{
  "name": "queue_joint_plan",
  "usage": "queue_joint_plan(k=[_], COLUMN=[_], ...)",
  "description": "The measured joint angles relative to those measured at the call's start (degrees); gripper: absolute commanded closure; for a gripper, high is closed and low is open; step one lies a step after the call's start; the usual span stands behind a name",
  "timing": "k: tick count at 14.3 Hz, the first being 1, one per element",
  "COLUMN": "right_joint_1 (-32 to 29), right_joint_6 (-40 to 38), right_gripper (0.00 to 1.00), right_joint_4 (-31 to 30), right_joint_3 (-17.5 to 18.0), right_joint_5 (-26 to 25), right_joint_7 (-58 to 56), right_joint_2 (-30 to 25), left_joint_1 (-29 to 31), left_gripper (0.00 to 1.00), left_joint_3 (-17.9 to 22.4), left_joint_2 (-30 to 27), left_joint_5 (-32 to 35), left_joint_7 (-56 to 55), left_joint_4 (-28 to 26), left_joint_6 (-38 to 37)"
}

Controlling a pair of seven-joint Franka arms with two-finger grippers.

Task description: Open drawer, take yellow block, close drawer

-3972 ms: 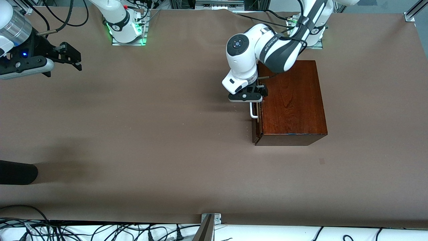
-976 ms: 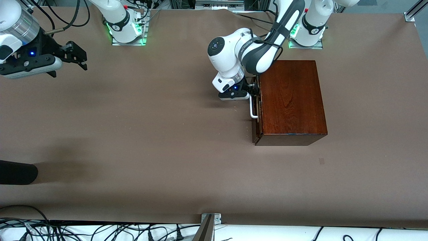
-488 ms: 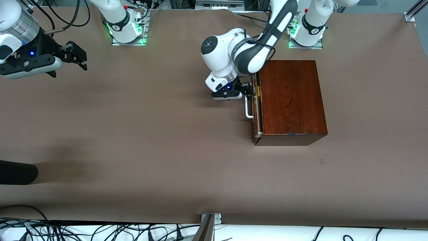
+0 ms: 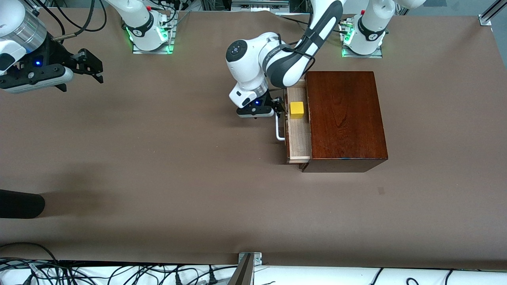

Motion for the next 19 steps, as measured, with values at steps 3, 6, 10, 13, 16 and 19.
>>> queue_joint_plan(k=[3, 6, 10, 13, 16, 19], right_joint_1=[0.00, 0.00, 0.00, -0.07, -0.09, -0.04], right_joint_6=[0.54, 1.10, 1.15, 1.13, 1.13, 1.12], right_gripper=[0.00, 0.00, 0.00, 0.00, 0.00, 0.00], right_joint_4=[0.00, 0.00, 0.01, 0.00, -0.02, -0.04], right_joint_3=[0.00, 0.00, -0.01, -0.21, -0.37, -0.23], right_joint_5=[0.00, 0.00, 0.01, 0.01, 0.01, 0.00], right_joint_7=[0.00, 0.00, 0.00, 0.01, 0.01, 0.02], right_joint_2=[0.00, 0.00, 0.00, 0.06, 0.90, 2.53], left_joint_1=[-0.94, -1.24, -1.49, -1.88, -1.45, 1.05], left_gripper=[0.00, 0.00, 0.00, 0.00, 0.00, 0.00], left_joint_3=[0.05, 0.28, 0.19, -0.06, 0.37, 0.64], left_joint_2=[1.60, 2.22, 2.49, 2.76, 2.55, -1.31], left_joint_5=[-0.18, -0.18, -1.44, -3.35, -3.36, -3.41], left_joint_7=[-0.03, -0.04, -0.38, -0.58, -0.39, 4.10], left_joint_4=[2.19, 3.30, 5.31, 7.53, 9.00, 11.96], left_joint_6=[-0.55, -1.53, -0.79, -0.31, -1.82, -10.20])
